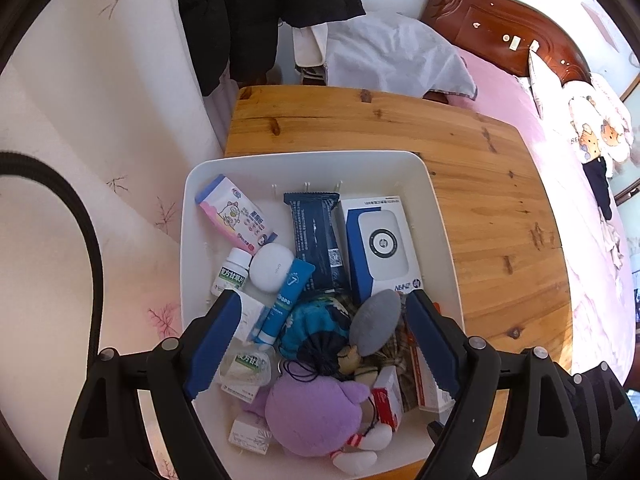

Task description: Organize objects

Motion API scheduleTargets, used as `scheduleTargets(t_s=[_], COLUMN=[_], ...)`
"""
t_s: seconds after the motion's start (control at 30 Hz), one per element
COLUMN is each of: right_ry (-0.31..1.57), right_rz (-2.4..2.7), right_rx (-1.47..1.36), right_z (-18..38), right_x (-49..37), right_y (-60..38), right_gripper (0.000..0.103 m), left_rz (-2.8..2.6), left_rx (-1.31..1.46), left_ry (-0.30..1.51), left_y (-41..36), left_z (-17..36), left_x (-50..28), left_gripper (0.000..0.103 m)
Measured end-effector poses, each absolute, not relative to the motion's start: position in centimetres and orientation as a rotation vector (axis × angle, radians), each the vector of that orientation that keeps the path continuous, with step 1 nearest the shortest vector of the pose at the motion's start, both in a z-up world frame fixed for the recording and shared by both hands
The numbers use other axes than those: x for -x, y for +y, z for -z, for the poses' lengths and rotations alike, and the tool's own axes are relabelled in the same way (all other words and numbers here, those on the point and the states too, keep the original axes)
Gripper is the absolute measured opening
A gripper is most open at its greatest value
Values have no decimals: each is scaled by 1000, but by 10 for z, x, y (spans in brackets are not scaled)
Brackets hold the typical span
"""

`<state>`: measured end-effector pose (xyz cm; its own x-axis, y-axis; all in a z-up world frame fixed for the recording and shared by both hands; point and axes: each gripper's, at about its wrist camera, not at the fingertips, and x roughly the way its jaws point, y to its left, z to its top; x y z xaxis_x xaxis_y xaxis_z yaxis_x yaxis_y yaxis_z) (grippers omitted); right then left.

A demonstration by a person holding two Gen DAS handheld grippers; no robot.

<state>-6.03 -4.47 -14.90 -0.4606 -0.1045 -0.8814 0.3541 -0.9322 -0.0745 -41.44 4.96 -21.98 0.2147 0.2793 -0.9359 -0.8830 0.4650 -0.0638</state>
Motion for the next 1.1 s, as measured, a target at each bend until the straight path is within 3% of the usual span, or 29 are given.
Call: scheduleTargets(t_s=[0.7,1.1], right_ry=[358,329], right_rz=[2492,2538], right_rx=[-1415,-1355], right_z=[134,120], right_x=[45,41], right_y=[-31,23], right_gripper=[69,69], left_rz=[-949,-1010], left_rx=[677,681], left_ry=[1018,961], left_y=[19,-19], left_z=[196,176], left_x=[415,389], left_gripper=[87,87])
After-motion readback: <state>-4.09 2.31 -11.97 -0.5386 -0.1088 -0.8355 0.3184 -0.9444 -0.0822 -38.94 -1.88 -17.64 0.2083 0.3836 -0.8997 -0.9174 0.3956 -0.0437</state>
